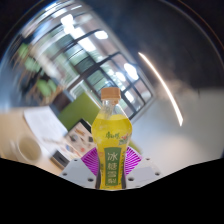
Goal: Pour water
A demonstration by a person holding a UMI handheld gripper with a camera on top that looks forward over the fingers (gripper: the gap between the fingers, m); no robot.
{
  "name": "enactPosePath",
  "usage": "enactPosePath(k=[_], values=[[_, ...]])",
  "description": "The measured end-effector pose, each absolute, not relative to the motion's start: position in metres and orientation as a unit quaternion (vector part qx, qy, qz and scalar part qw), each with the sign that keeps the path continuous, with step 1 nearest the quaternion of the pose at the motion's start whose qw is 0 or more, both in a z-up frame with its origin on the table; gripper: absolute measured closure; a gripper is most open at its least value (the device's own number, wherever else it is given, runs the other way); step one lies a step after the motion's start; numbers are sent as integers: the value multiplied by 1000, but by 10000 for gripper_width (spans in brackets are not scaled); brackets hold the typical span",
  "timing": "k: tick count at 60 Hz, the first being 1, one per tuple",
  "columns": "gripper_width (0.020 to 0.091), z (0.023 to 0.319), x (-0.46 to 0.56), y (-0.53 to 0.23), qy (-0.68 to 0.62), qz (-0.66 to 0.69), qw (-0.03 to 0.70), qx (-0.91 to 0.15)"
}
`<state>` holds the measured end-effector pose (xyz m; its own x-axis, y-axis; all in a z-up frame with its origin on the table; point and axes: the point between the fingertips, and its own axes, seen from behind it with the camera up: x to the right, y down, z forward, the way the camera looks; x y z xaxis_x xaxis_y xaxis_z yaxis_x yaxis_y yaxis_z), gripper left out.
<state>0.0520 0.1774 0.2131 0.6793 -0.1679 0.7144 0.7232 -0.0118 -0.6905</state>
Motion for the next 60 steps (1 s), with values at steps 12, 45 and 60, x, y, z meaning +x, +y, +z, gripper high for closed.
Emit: enactPosePath(k=[12, 45, 60], values=[[823, 131, 45, 192, 18, 32, 702, -711], [642, 91, 61, 201, -2, 9, 686, -727], [295, 87, 66, 179, 11, 14, 678, -734]])
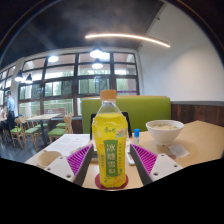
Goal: Pour water
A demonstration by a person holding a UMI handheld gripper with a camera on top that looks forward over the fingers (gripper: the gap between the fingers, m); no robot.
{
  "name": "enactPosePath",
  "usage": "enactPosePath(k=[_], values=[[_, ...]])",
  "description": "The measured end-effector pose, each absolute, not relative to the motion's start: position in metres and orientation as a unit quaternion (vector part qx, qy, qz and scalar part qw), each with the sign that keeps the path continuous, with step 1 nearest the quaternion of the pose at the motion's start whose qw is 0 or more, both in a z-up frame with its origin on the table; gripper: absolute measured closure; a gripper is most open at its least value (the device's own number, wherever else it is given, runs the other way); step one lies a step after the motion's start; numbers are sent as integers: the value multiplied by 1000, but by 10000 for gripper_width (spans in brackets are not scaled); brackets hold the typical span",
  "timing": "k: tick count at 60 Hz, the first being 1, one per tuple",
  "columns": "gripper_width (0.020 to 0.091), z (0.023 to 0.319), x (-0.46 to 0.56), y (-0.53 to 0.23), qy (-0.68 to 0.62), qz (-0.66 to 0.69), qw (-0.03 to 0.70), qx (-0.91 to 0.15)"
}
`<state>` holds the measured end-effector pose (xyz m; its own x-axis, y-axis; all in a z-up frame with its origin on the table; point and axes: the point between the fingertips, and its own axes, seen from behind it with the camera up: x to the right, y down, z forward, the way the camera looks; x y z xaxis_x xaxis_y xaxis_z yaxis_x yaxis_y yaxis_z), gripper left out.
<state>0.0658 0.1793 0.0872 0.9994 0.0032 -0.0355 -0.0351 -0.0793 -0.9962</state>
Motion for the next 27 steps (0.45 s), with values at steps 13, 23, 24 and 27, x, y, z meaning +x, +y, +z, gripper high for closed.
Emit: enactPosePath(k=[13, 23, 24, 27], values=[[289, 126, 54, 84, 32, 16, 674, -738], [287, 152, 34, -12, 29, 15, 665, -746], [289, 155, 31, -22, 29, 18, 666, -746], [289, 160, 22, -50, 30, 30, 668, -743]])
